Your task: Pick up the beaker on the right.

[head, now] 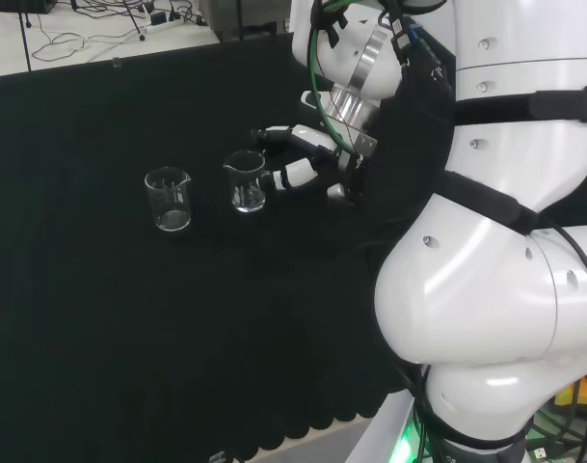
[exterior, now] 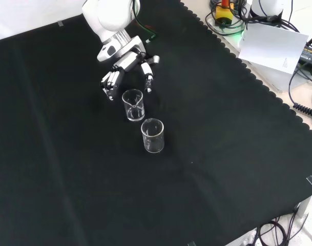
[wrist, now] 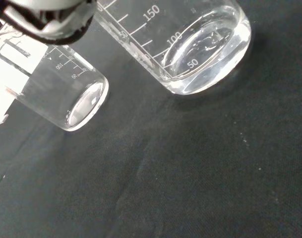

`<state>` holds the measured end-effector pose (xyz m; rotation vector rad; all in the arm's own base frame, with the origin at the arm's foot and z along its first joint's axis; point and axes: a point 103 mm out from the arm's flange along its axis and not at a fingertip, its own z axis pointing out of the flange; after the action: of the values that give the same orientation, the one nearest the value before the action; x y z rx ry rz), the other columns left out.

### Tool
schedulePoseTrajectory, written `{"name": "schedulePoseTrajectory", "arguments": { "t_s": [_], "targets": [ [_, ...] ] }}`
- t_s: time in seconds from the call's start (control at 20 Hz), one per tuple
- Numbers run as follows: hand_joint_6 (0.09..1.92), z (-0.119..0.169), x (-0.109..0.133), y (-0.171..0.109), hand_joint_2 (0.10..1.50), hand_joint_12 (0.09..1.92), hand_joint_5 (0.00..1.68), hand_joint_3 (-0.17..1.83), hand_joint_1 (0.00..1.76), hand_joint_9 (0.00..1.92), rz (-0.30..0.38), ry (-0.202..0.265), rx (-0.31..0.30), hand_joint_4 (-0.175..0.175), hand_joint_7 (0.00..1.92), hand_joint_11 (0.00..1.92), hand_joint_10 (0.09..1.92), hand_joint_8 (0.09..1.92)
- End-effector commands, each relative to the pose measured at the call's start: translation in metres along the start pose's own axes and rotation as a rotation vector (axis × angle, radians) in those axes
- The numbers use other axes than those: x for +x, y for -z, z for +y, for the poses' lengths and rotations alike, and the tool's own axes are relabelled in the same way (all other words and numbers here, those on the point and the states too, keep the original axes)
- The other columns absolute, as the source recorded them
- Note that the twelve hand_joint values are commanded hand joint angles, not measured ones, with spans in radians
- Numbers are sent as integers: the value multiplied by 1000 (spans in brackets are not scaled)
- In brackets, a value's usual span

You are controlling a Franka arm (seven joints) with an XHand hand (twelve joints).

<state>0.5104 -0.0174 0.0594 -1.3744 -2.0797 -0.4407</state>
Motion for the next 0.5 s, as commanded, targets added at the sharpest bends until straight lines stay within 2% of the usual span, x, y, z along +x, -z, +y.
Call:
{"name": "schedulePoseTrajectory", "arguments": {
  "t_s": [0.05, 0.3, 0.5],
  "targets": [
    [87, 7, -1, -11, 532, 1361, 433, 518, 768, 379, 22, 13, -7, -27, 258, 0, 636, 656],
    [87, 10, -2, -18, 532, 1359, 448, 516, 766, 392, 32, 16, -10, -27, 274, 0, 635, 658],
    [87, 13, 0, -21, 531, 1358, 462, 515, 763, 396, 46, 20, -40, -27, 280, 0, 632, 658]
  ]
}}
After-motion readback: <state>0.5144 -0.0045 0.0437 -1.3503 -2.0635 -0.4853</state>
